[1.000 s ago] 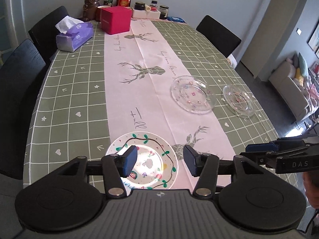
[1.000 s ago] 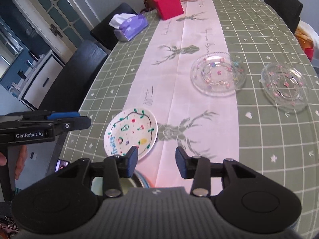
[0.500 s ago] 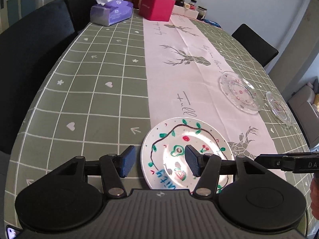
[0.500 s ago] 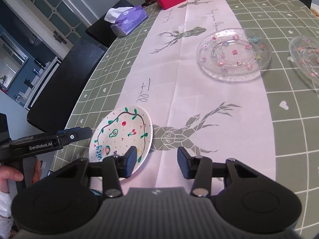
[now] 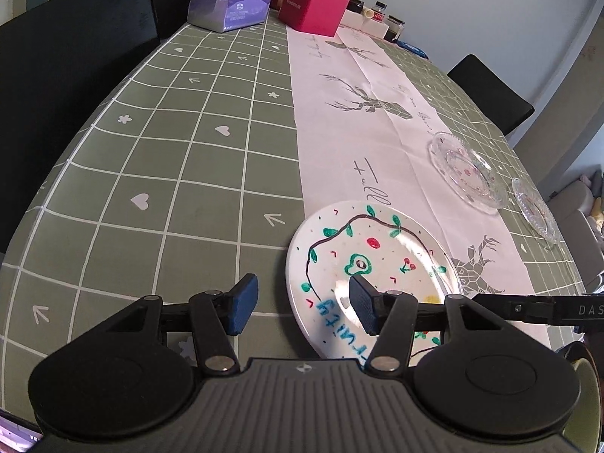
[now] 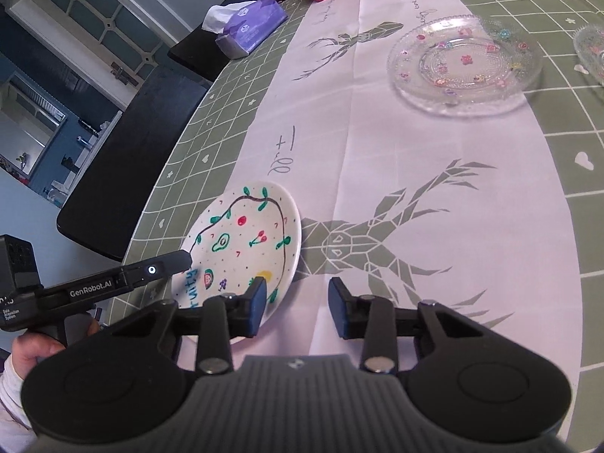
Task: Organize plates and bowls
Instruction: 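Move both grippers to the rim of the white Fruity plate and close them, then carry the Fruity plate beside the bowl stack, lower it, open both grippers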
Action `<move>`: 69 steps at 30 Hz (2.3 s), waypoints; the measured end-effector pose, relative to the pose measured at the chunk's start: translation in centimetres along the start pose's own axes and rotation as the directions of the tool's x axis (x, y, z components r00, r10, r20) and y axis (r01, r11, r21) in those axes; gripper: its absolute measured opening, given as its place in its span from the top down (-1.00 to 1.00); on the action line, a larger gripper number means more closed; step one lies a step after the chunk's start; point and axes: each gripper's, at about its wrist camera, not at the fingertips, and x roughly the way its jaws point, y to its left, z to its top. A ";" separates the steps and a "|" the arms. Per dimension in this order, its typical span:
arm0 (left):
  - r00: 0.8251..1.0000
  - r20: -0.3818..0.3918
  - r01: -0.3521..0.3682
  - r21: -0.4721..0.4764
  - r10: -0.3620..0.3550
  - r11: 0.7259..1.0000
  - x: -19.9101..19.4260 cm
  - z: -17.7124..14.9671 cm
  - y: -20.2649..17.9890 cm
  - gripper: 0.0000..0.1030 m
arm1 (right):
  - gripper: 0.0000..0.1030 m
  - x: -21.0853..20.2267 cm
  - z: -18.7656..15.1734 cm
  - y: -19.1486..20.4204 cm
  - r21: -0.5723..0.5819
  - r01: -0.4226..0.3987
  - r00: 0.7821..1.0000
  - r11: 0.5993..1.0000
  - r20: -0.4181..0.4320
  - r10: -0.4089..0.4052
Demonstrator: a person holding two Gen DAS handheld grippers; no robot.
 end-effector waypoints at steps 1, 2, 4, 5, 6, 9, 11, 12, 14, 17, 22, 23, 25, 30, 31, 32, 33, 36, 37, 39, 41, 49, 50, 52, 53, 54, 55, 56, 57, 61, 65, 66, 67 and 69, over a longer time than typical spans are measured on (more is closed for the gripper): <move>1.000 0.002 -0.001 0.007 0.001 1.000 0.0 -0.1 0.0 -0.25 | 0.29 0.1 0.0 0.0 0.000 -0.005 1.000 1.000 -0.001 0.005; 1.000 0.003 -0.004 0.013 0.004 1.000 -0.1 -0.1 -0.1 -0.25 | 0.30 0.2 0.1 0.0 -0.001 -0.010 1.000 1.000 -0.002 0.010; 1.000 0.003 -0.001 0.021 0.001 1.000 -0.1 -0.3 -0.3 -0.25 | 0.33 0.4 0.1 0.1 -0.009 -0.016 1.000 1.000 -0.007 0.016; 1.000 0.002 0.005 0.025 -0.005 1.000 -0.1 -0.3 -0.3 -0.25 | 0.33 0.5 0.2 0.2 -0.013 -0.017 1.000 1.000 -0.007 0.016; 1.000 0.002 0.007 0.029 -0.008 1.000 -0.1 -0.4 -0.4 -0.25 | 0.34 0.5 0.3 0.3 -0.018 -0.018 1.000 1.000 -0.009 0.018; 1.000 0.003 0.010 0.041 -0.010 0.999 0.0 -0.5 -0.6 -0.17 | 0.56 1.0 0.3 0.2 -0.014 -0.037 0.999 0.999 -0.023 0.037; 1.000 -0.003 0.022 0.048 -0.022 0.999 0.0 -0.5 -0.7 0.10 | 0.62 1.2 0.2 0.1 -0.007 -0.048 0.999 0.999 -0.023 0.048; 1.000 -0.009 0.026 0.056 -0.026 0.998 0.0 -0.6 -0.8 0.16 | 0.66 1.2 0.2 0.0 -0.004 -0.051 0.998 0.999 -0.022 0.051; 1.000 -0.009 0.017 0.076 -0.017 0.997 -0.1 -0.7 -1.0 0.26 | 0.69 1.3 0.2 0.0 0.003 -0.056 0.998 0.998 -0.023 0.056; 1.000 -0.009 0.001 0.097 0.000 0.995 0.0 -0.8 -1.3 0.33 | 0.71 1.3 0.2 -0.1 0.016 -0.059 0.998 0.998 -0.021 0.059; 1.000 -0.020 -0.020 0.106 0.023 0.994 -0.1 -0.6 -1.5 0.49 | 0.85 1.4 0.2 -0.3 0.034 -0.045 0.999 0.998 -0.009 0.046; 0.999 -0.024 -0.018 0.100 0.021 0.995 0.0 -0.5 -1.4 0.51 | 0.85 1.3 0.2 -0.4 0.033 -0.045 0.999 0.998 -0.007 0.046; 0.999 -0.031 -0.013 0.087 0.016 0.996 0.0 -0.3 -1.2 0.53 | 0.85 1.3 0.2 -0.2 0.027 -0.037 0.999 0.999 -0.007 0.037; 0.999 -0.033 -0.006 0.075 0.009 0.997 0.1 -0.2 -1.8 0.54 | 0.85 0.9 0.2 -0.5 0.037 -0.020 1.000 0.999 0.005 0.019; 0.999 -0.033 -0.001 0.067 0.004 0.998 0.1 -0.2 -1.9 0.54 | 0.85 0.8 0.3 -0.7 0.047 -0.021 1.000 0.999 0.007 0.020; 1.000 -0.031 0.006 0.056 -0.004 0.998 0.0 -0.1 -2.0 0.54 | 0.85 0.6 0.3 -0.9 0.056 -0.021 1.000 0.998 0.012 0.020; 1.000 -0.029 0.013 0.046 -0.012 0.999 0.0 0.1 -2.2 0.54 | 0.85 0.4 0.4 -1.1 0.062 -0.019 1.000 0.998 0.016 0.018; 1.000 -0.020 0.024 0.055 -0.023 0.998 -0.3 0.6 -3.4 0.54 | 0.85 -0.4 0.6 -1.7 0.072 -0.006 1.000 0.997 0.029 0.004; 1.000 -0.016 0.026 0.063 -0.025 0.998 -0.4 0.8 -3.9 0.54 | 0.85 -0.8 0.6 -1.8 0.074 -0.003 0.999 0.997 0.034 0.001; 0.999 -0.010 0.035 0.075 -0.035 0.997 -0.7 1.1 -4.8 0.54 | 0.85 -1.6 0.7 -2.3 0.090 -0.002 0.999 0.996 0.048 -0.002; 0.999 -0.006 0.045 0.084 -0.045 0.995 -1.2 1.6 -5.9 0.54 | 0.85 -2.5 0.8 -2.9 0.117 -0.010 0.998 0.993 0.058 0.004; 0.997 0.021 0.065 0.135 -0.068 0.989 -3.6 3.2 -11.4 0.54 | 0.85 -7.6 0.6 -4.6 0.167 -0.046 0.988 0.985 0.154 0.020; 0.997 0.020 0.068 0.139 -0.071 0.988 -3.8 3.3 -12.1 0.54 | 0.85 -8.4 0.5 -4.9 0.171 -0.049 0.985 0.984 0.170 0.019; 0.997 0.015 0.074 0.150 -0.077 0.986 -4.1 3.3 -13.9 0.54 | 0.85 -10.1 0.3 -5.5 0.177 -0.048 0.980 0.983 0.198 0.012; 0.997 0.012 0.076 0.157 -0.079 0.985 -4.2 3.1 -14.9 0.54 | 0.85 -11.0 0.1 -5.9 0.186 -0.048 0.978 0.981 0.210 0.008; 0.997 0.009 0.079 0.162 -0.082 0.984 -4.3 2.9 -15.8 0.54 | 0.85 -11.8 0.0 -6.4 0.193 -0.047 0.975 0.980 0.222 0.003; 0.996 0.004 0.083 0.162 -0.085 0.983 -4.3 2.7 -16.6 0.54 | 0.85 -12.5 -0.2 -6.8 0.201 -0.045 0.972 0.978 0.233 -0.003; 0.996 -0.003 0.087 0.161 -0.088 0.983 -4.3 2.4 -17.4 0.54 | 0.85 -13.4 -0.5 -7.4 0.210 -0.045 0.970 0.977 0.245 -0.008; 0.996 -0.012 0.091 0.165 -0.090 0.982 -4.2 2.0 -18.3 0.54 | 0.85 -14.3 -0.7 -8.0 0.219 -0.044 0.966 0.975 0.257 -0.014; 0.993 -0.050 0.116 0.165 -0.109 0.980 -3.5 -0.1 -21.4 0.56 | 0.85 -17.4 -2.2 -10.2 0.246 -0.015 0.956 0.969 0.287 -0.058; 0.988 -0.090 0.139 0.173 -0.124 0.975 -2.2 -2.5 -24.3 0.56 | 0.87 -19.7 -4.2 -12.7 0.284 0.025 0.947 0.959 0.299 -0.113; 0.986 -0.105 0.146 0.162 -0.130 0.976 -1.9 -3.0 -24.8 0.56 | 0.88 -20.1 -4.7 -13.4 0.299 0.029 0.946 0.954 0.300 -0.123; 0.983 -0.119 0.156 0.157 -0.139 0.975 -1.5 -3.6 -25.3 0.56 | 0.88 -20.5 -5.2 -14.1 0.314 0.035 0.945 0.949 0.300 -0.134; 0.978 -0.145 0.169 0.135 -0.149 0.976 -0.8 -4.6 -26.1 0.56 | 0.88 -21.2 -6.3 -15.5 0.342 0.047 0.942 0.938 0.296 -0.156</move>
